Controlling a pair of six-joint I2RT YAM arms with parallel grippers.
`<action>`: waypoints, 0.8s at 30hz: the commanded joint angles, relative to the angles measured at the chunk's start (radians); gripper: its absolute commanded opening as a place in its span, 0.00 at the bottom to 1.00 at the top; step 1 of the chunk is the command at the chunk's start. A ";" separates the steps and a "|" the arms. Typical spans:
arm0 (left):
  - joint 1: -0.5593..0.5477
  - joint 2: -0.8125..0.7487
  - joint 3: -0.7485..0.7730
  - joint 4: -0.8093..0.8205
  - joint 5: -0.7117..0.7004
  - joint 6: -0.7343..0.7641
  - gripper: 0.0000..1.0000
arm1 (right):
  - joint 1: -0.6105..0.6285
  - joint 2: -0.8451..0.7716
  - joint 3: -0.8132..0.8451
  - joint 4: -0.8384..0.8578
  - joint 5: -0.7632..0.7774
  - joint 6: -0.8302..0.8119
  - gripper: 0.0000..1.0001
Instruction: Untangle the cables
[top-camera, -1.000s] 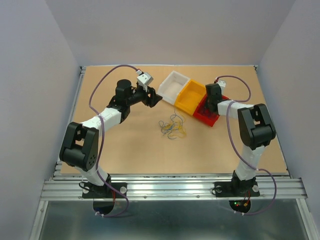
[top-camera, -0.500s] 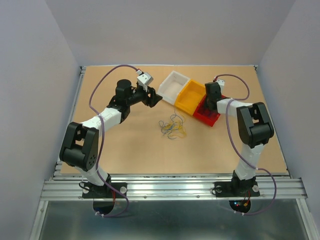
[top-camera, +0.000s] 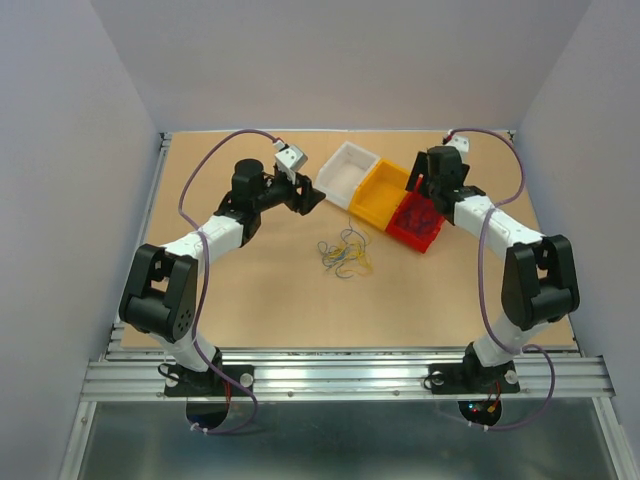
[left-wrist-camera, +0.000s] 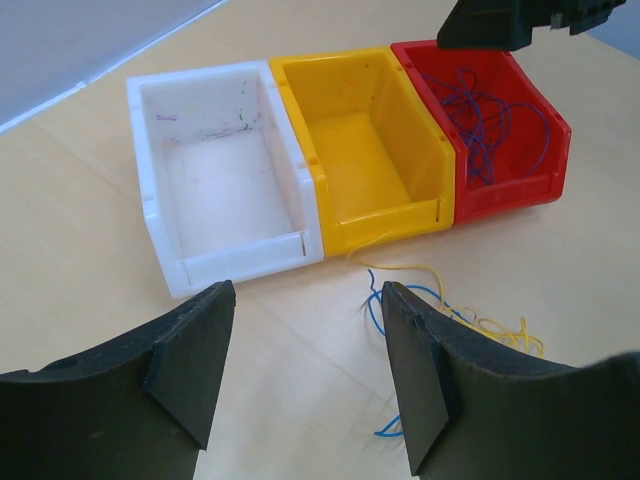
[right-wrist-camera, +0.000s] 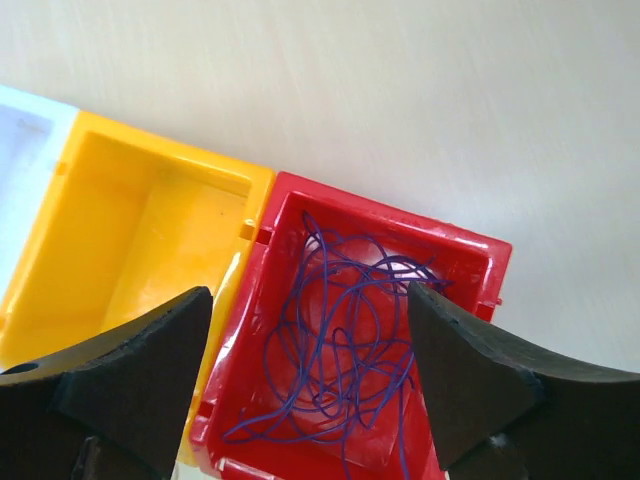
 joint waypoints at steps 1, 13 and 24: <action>-0.006 -0.042 0.016 0.031 0.008 0.022 0.72 | 0.006 -0.095 -0.013 -0.005 -0.003 -0.002 0.87; -0.055 -0.034 0.093 -0.124 -0.007 0.127 0.77 | 0.138 -0.330 -0.422 0.250 -0.420 -0.019 0.79; -0.119 -0.089 0.064 -0.147 -0.110 0.238 0.79 | 0.327 -0.356 -0.625 0.471 -0.509 -0.062 0.73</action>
